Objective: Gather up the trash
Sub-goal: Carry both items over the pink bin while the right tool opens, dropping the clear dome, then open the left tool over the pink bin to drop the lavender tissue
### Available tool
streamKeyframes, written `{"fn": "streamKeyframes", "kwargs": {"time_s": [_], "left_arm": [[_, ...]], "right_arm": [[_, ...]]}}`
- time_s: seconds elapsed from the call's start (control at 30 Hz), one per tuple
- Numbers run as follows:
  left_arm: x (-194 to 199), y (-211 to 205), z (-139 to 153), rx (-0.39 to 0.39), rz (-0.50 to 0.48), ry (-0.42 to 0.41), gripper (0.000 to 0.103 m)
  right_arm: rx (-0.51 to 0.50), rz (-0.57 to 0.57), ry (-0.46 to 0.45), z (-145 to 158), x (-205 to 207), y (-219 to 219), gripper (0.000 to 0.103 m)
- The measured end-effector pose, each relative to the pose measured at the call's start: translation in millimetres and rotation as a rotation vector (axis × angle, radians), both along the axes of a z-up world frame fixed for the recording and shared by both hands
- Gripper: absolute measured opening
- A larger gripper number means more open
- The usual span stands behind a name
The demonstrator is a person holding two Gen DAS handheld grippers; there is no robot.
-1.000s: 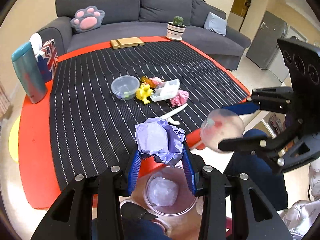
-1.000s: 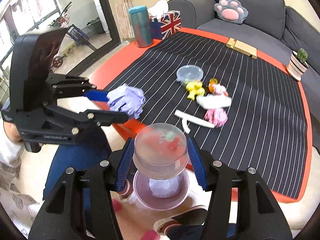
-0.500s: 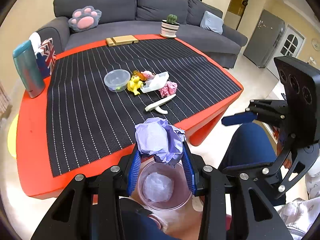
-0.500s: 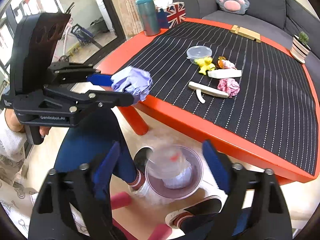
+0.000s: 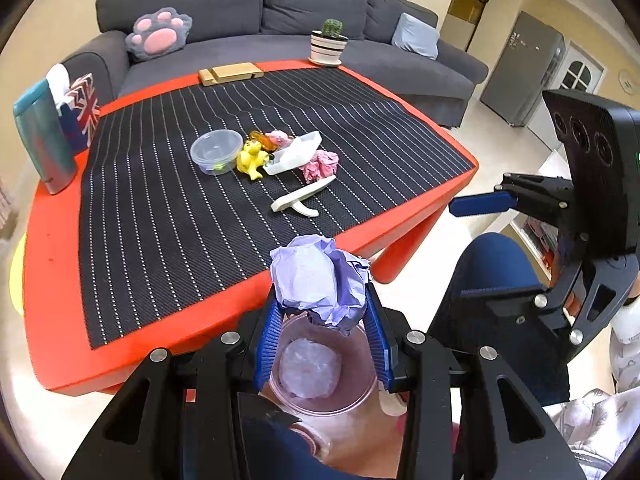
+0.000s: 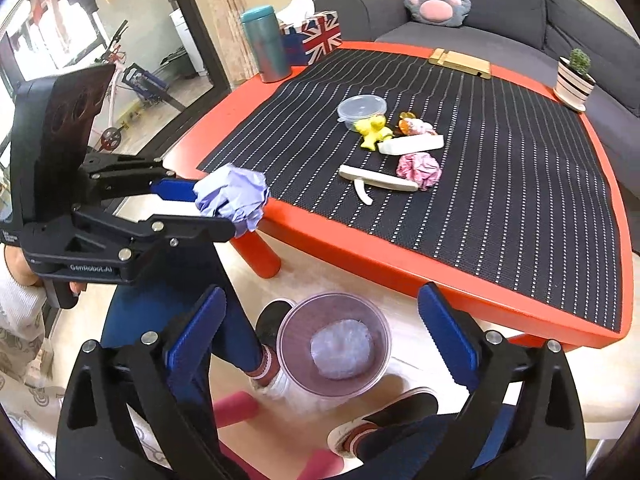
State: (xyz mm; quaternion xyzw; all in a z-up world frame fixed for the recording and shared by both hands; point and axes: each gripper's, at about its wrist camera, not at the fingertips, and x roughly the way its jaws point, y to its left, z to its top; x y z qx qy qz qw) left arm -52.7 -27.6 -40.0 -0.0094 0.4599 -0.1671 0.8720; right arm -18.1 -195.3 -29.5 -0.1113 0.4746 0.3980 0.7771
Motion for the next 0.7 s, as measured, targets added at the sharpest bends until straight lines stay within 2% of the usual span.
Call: {"fn": "streamKeyframes", "kwargs": {"time_s": [0.53, 0.63, 0.67, 0.7], "left_arm": [[-7, -27, -5, 0.005, -0.068, 0.030, 0.039], [-6, -31, -6, 0.005, -0.082, 0.034, 0.049], [-6, -32, -6, 0.004, -0.084, 0.036, 0.061], [-6, -33, -7, 0.003, -0.084, 0.035, 0.078]], "right_arm": [[0.019, -0.102, -0.045, 16, 7, -36, 0.096], [0.021, -0.107, -0.045, 16, 8, -38, 0.096], [0.022, -0.109, -0.045, 17, 8, -39, 0.096], [0.022, -0.110, -0.045, 16, 8, -40, 0.096]]}}
